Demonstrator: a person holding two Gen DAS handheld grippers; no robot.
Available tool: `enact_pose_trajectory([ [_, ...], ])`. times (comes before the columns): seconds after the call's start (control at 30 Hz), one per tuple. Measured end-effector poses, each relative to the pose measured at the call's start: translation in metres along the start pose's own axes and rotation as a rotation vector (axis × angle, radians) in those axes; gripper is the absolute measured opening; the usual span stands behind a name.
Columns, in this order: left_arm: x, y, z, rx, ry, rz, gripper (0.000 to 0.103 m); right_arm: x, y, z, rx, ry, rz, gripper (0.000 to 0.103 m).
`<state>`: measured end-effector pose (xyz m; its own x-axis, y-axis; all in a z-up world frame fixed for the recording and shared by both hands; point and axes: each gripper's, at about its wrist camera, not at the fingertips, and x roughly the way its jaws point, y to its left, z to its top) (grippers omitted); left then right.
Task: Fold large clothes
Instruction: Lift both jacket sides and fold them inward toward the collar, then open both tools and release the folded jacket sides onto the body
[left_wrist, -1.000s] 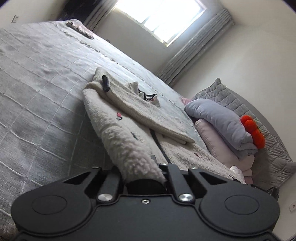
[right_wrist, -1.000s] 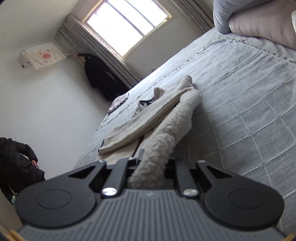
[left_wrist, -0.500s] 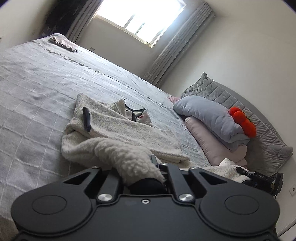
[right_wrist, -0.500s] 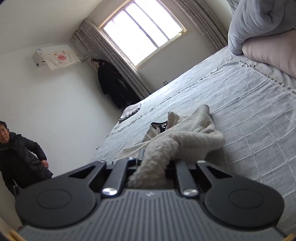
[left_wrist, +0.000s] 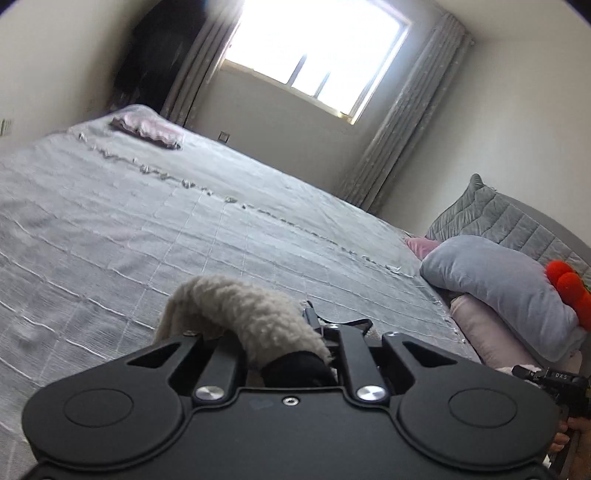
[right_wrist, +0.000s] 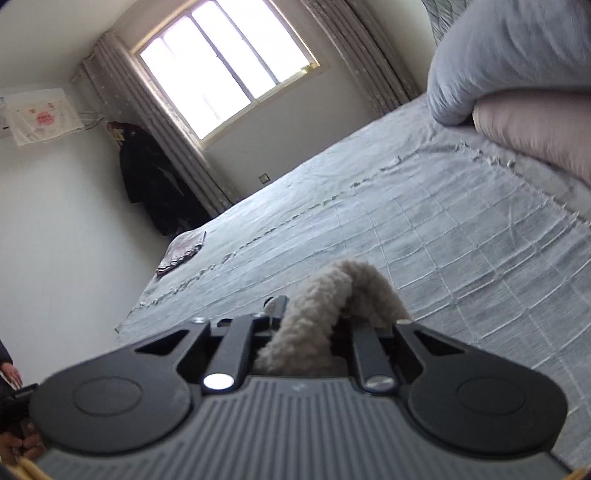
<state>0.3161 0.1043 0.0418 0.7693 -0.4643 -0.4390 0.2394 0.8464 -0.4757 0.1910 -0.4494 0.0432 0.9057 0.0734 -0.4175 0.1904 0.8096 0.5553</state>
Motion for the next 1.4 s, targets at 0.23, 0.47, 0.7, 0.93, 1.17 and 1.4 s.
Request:
enact_pose_trajectory([
  [0.23,0.091,0.039,-0.009,-0.039,0.136,0.094,0.020,0.095,-0.039,-0.007,0.065,0.145,-0.108,0.018],
  [0.47,0.104,0.064,0.012,-0.148,0.246,-0.030,0.023,0.112,-0.073,0.011,0.249,0.234,0.015,0.025],
  [0.7,0.086,0.078,0.026,-0.249,0.308,-0.086,0.047,0.090,-0.086,0.027,0.397,0.177,0.128,0.053],
  [0.93,0.051,0.070,0.044,-0.012,0.128,0.091,0.094,0.063,-0.057,0.044,0.084,0.057,-0.073,0.079],
  [1.17,0.106,0.072,0.018,0.088,0.208,0.174,0.089,0.118,-0.018,0.013,-0.268,0.146,-0.287,0.080],
  [1.4,0.127,0.063,0.006,0.019,0.111,0.181,0.012,0.157,-0.003,-0.011,-0.343,0.084,-0.336,0.014],
])
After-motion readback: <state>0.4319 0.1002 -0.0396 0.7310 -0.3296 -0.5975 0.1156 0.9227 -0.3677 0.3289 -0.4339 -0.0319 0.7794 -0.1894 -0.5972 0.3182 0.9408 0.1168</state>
